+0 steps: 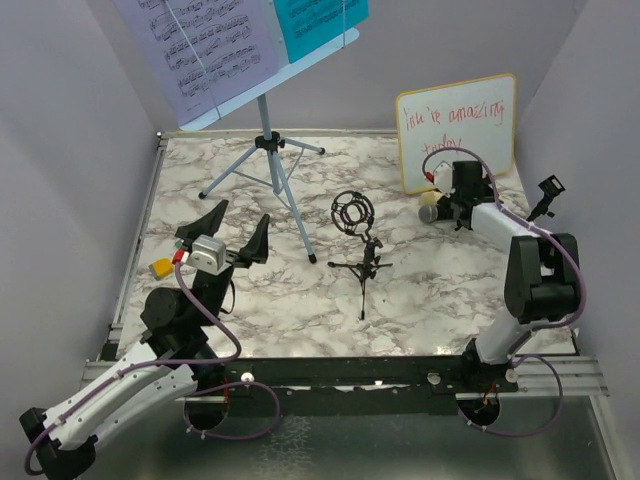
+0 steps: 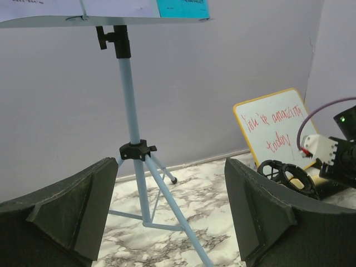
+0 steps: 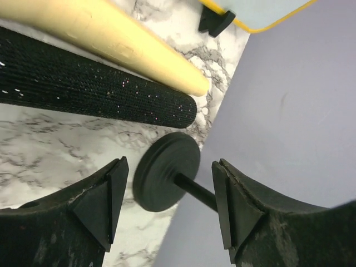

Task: Pack up the instrument practice props
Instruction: Place the microphone at the center of the board, then move the microphone stand to the center of the board, then move the music stand to the center of the board.

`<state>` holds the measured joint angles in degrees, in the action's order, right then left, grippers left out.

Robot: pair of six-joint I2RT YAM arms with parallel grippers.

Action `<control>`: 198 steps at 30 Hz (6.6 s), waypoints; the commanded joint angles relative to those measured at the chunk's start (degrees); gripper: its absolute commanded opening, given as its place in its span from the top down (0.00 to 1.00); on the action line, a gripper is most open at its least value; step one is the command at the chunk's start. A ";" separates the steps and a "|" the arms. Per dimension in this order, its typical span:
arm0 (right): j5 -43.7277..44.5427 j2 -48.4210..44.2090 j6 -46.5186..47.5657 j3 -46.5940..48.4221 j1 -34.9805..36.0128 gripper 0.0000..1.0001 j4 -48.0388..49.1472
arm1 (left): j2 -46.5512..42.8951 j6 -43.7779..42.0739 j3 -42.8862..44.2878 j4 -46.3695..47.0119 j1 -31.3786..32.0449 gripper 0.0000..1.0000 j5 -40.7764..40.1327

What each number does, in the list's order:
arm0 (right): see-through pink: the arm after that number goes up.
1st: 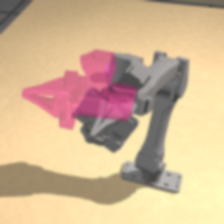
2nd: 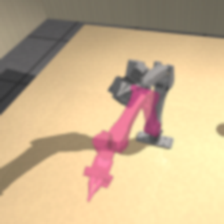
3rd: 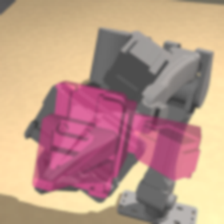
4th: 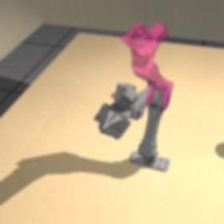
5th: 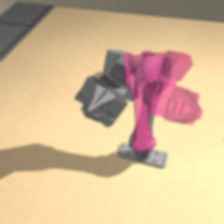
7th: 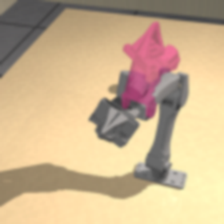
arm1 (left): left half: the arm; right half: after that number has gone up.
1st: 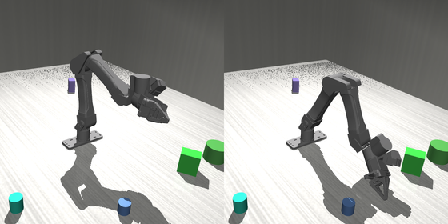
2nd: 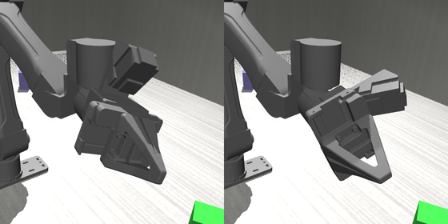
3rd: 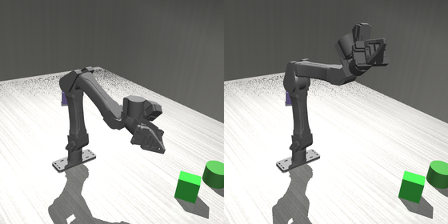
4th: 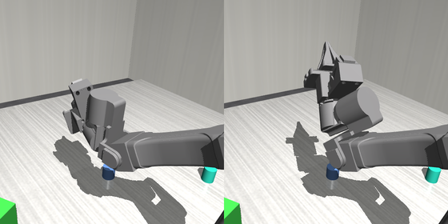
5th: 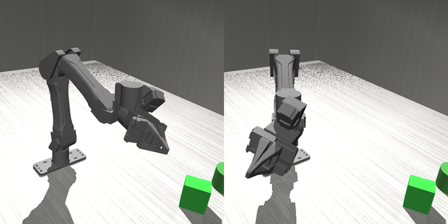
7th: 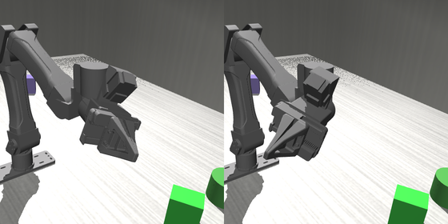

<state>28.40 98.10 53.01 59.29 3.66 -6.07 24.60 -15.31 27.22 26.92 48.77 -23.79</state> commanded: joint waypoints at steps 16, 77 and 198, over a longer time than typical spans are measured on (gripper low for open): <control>-44.33 -42.13 -46.02 -13.25 3.28 0.32 -1.89 | 4.40 0.17 -0.86 1.38 -0.39 0.11 1.68; 12.81 -41.09 -61.51 -23.76 36.01 1.00 -2.49 | 5.99 3.75 -0.77 0.81 -7.42 0.01 1.20; -14.26 -102.51 -53.90 -35.55 8.03 0.00 -4.54 | 69.50 36.84 34.23 -16.72 3.43 1.00 -12.99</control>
<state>12.84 0.62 -1.89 24.18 11.31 -11.20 96.25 17.96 62.85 13.56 49.28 -40.80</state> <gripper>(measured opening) 0.996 0.225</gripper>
